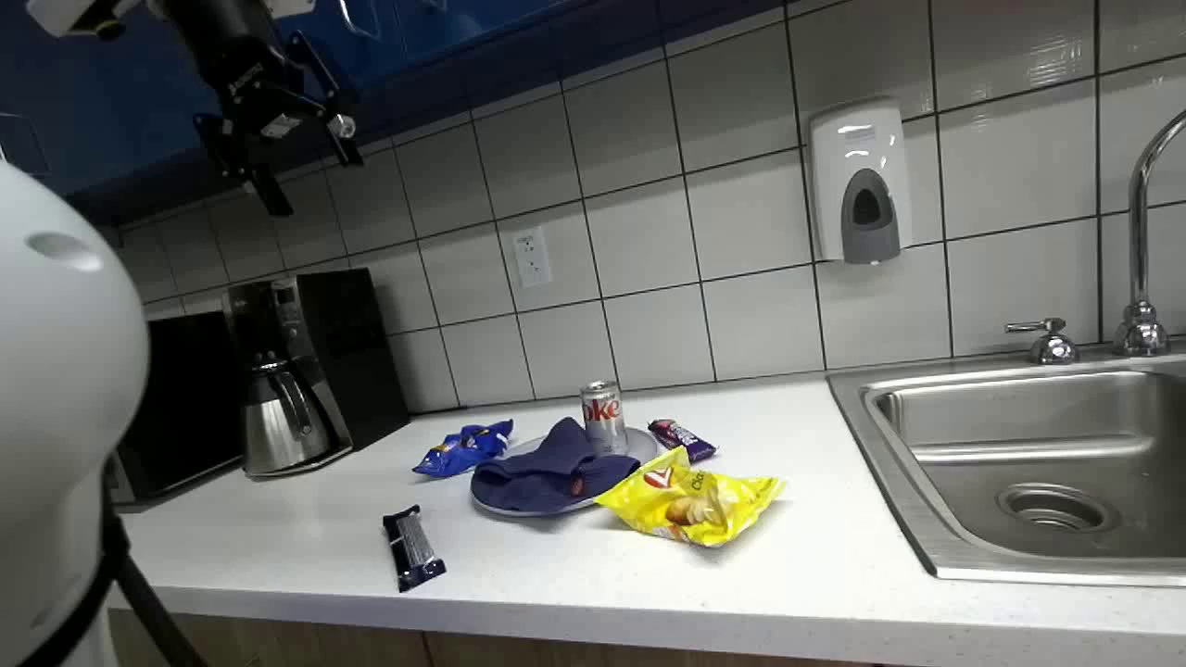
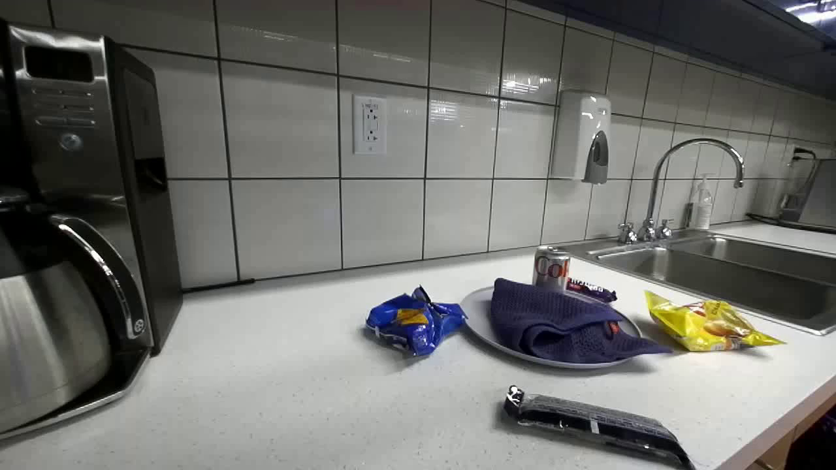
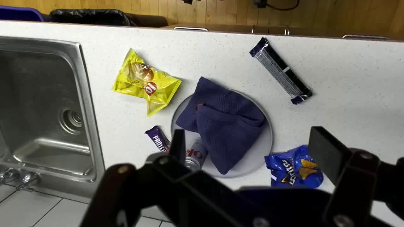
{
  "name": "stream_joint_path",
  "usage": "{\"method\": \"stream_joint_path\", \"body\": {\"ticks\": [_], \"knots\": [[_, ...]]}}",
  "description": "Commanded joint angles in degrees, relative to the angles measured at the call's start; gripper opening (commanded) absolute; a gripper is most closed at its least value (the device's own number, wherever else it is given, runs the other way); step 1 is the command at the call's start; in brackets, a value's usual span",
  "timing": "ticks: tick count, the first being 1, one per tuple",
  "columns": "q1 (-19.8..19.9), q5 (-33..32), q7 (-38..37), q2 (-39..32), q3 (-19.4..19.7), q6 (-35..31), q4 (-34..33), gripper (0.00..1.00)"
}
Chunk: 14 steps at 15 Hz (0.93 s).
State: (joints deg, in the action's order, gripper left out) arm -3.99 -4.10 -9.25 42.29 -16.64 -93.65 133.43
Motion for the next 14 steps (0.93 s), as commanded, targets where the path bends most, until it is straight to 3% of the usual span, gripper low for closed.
{"method": "stream_joint_path", "body": {"ticks": [1,7,14], "knots": [[-1.47,-0.74,-0.82,-0.46,0.96,0.21,-0.23,1.00],[-1.44,-1.25,0.18,-0.85,1.96,-1.72,1.22,1.00],[-1.00,-2.65,5.15,-2.78,7.08,-7.01,4.61,1.00]]}}
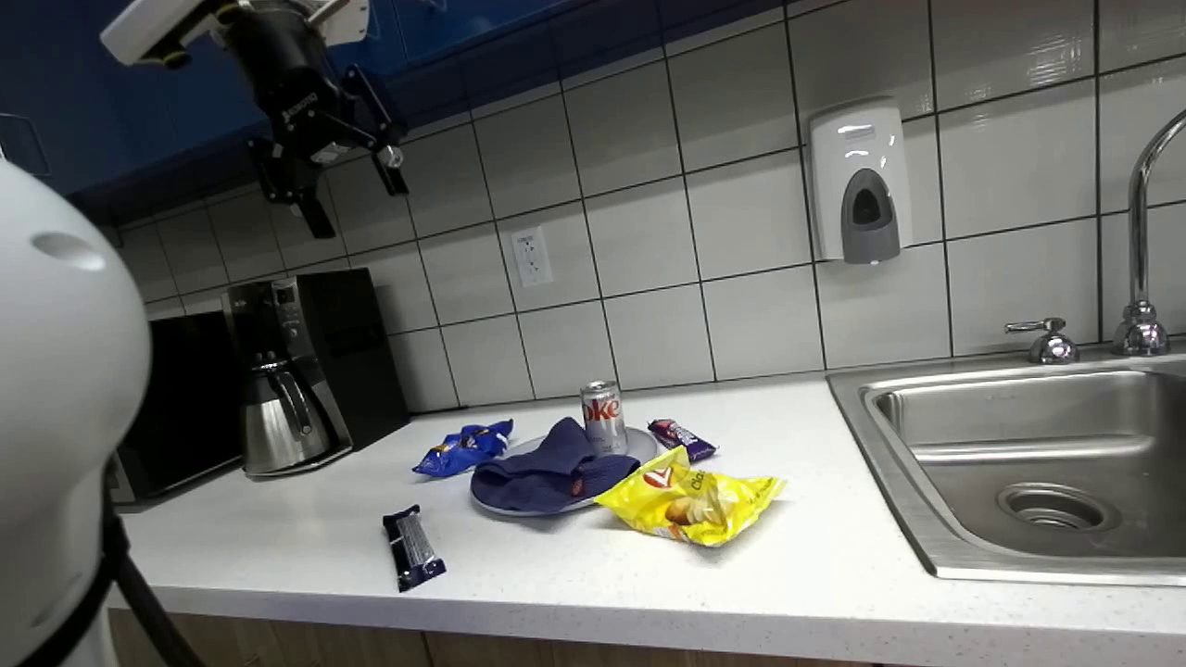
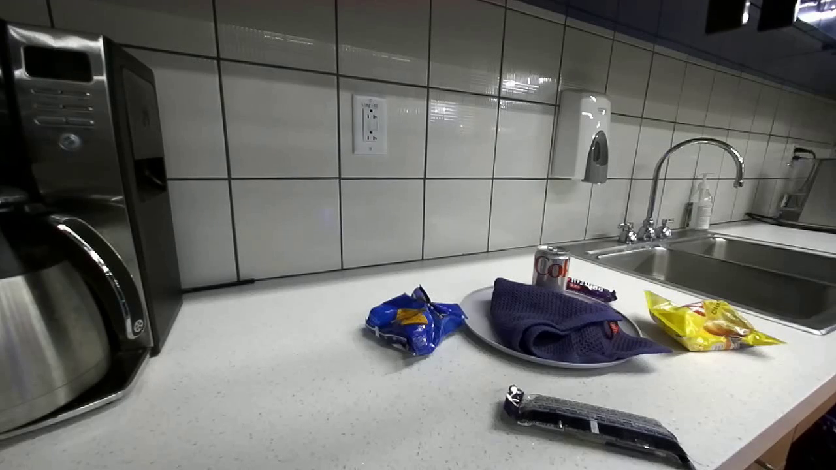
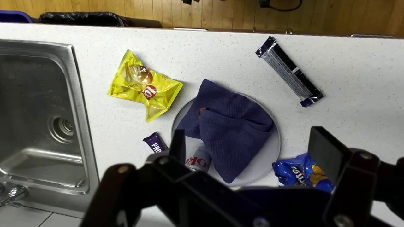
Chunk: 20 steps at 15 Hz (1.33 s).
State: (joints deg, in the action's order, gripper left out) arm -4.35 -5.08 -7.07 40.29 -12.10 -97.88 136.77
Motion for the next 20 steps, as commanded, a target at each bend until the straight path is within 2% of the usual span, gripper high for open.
{"method": "stream_joint_path", "body": {"ticks": [1,9,20], "knots": [[-0.54,-1.95,3.90,-1.13,3.29,-3.76,1.68,1.00],[0.00,-2.81,9.22,-3.59,7.74,-10.24,4.44,1.00],[1.02,-2.40,15.70,-9.82,13.16,-25.24,8.81,1.00]]}}
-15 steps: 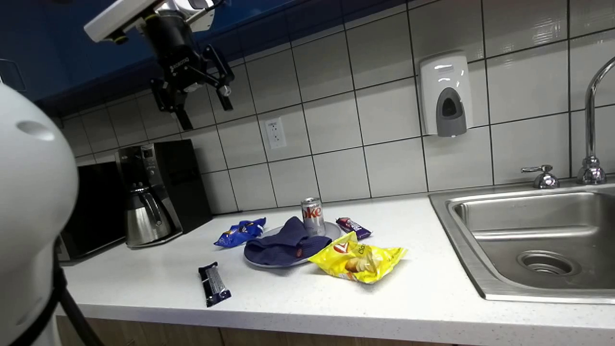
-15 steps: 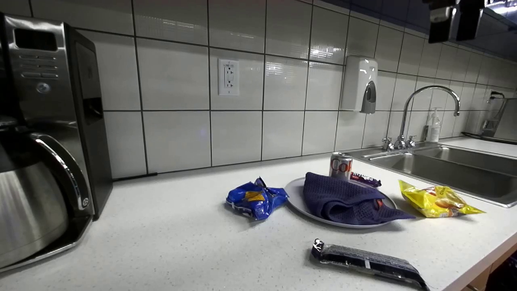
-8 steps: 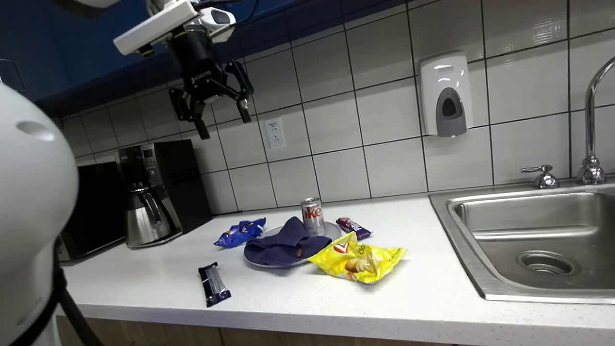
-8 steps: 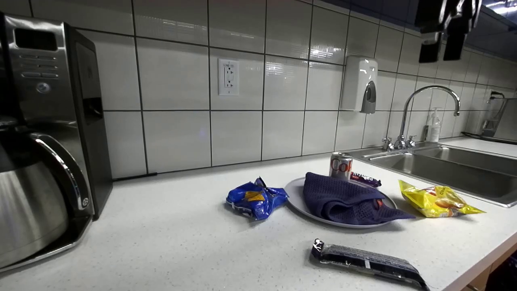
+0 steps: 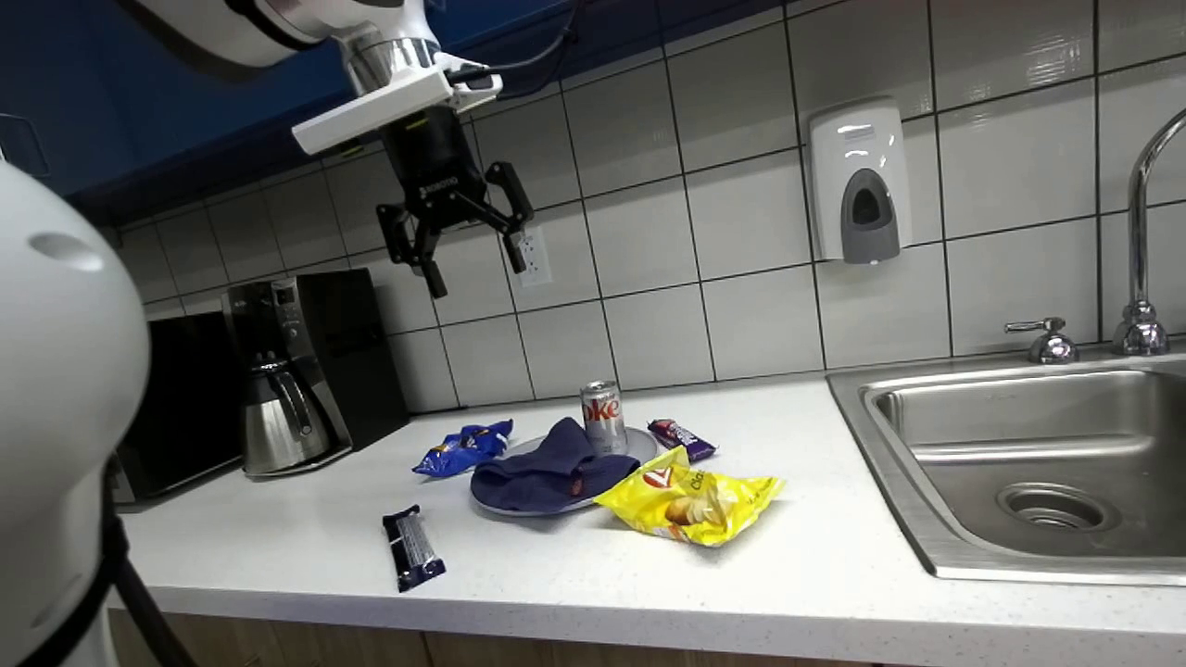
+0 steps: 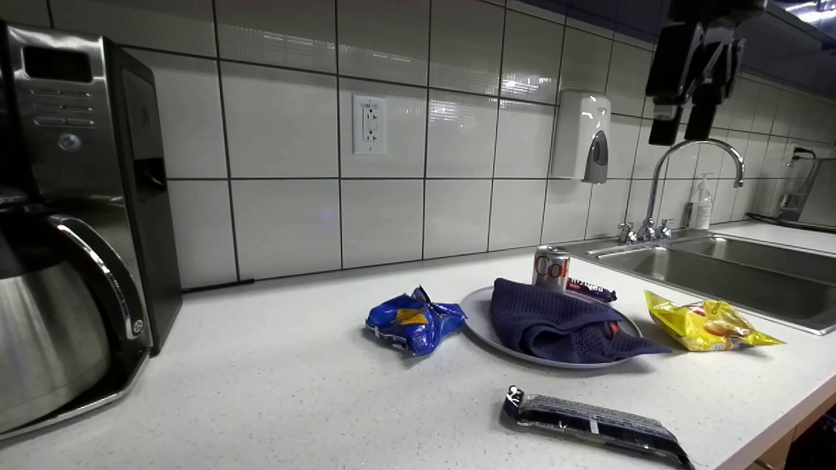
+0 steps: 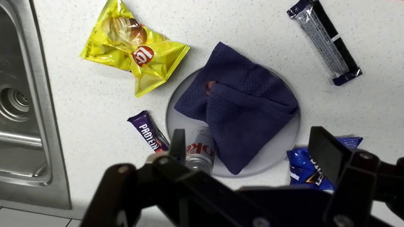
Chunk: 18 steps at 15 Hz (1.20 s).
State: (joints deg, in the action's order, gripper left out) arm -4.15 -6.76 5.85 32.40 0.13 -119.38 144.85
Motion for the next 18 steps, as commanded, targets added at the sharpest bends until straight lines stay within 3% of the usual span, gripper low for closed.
{"method": "stream_joint_path", "body": {"ticks": [1,11,18], "knots": [[0.93,-0.55,3.29,-3.09,1.38,-5.05,0.75,1.00],[1.04,2.84,7.67,-17.22,5.03,-16.02,-1.98,1.00],[1.79,6.28,9.55,-26.57,5.33,-19.51,-7.34,1.00]]}}
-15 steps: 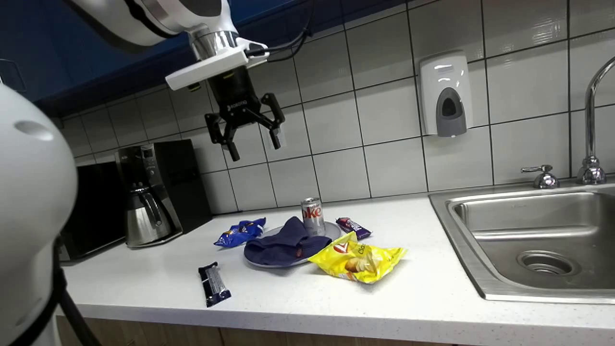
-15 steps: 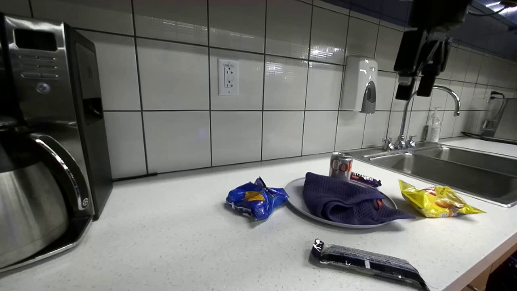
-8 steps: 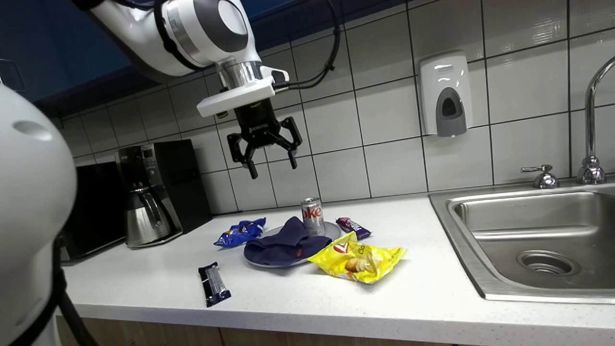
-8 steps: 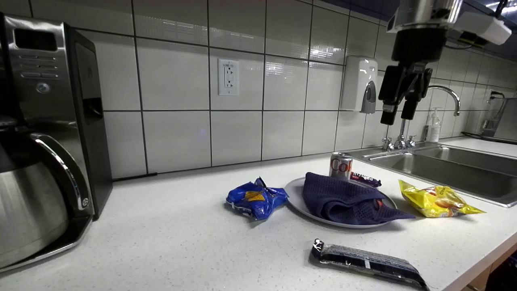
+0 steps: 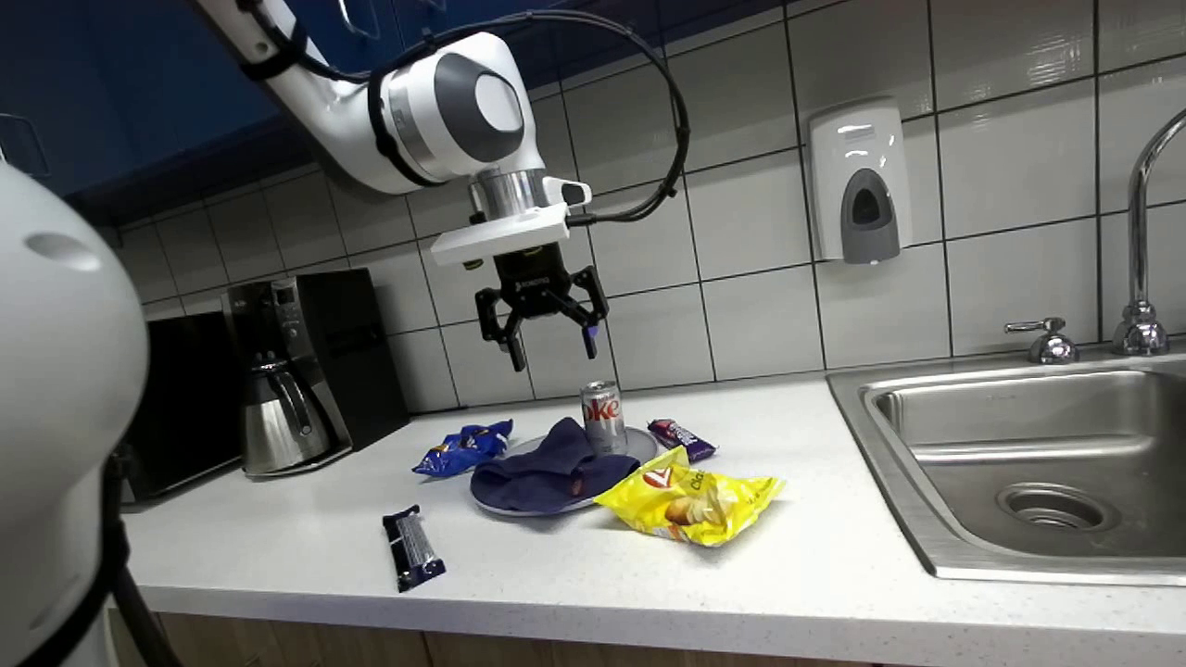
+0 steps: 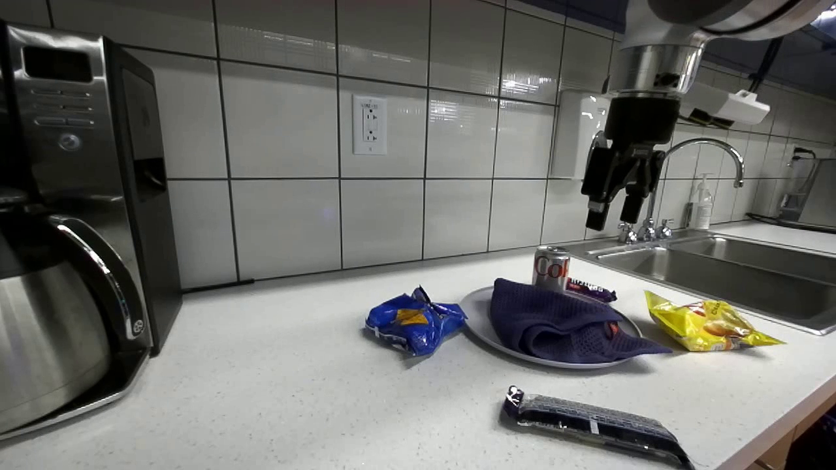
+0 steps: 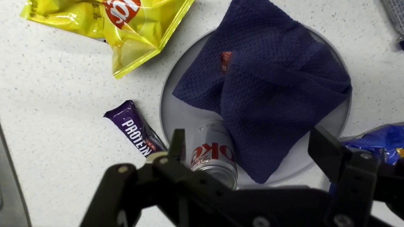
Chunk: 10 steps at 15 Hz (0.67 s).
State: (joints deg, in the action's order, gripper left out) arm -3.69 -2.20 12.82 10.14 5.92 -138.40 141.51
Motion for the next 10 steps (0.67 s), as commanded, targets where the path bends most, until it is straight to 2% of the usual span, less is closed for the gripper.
{"method": "stream_joint_path", "body": {"ticks": [1,10], "knots": [[1.59,1.54,2.68,-5.63,-0.59,-0.66,-5.08,1.00],[3.69,1.59,4.05,-15.62,-1.42,-0.19,-14.70,1.00]]}}
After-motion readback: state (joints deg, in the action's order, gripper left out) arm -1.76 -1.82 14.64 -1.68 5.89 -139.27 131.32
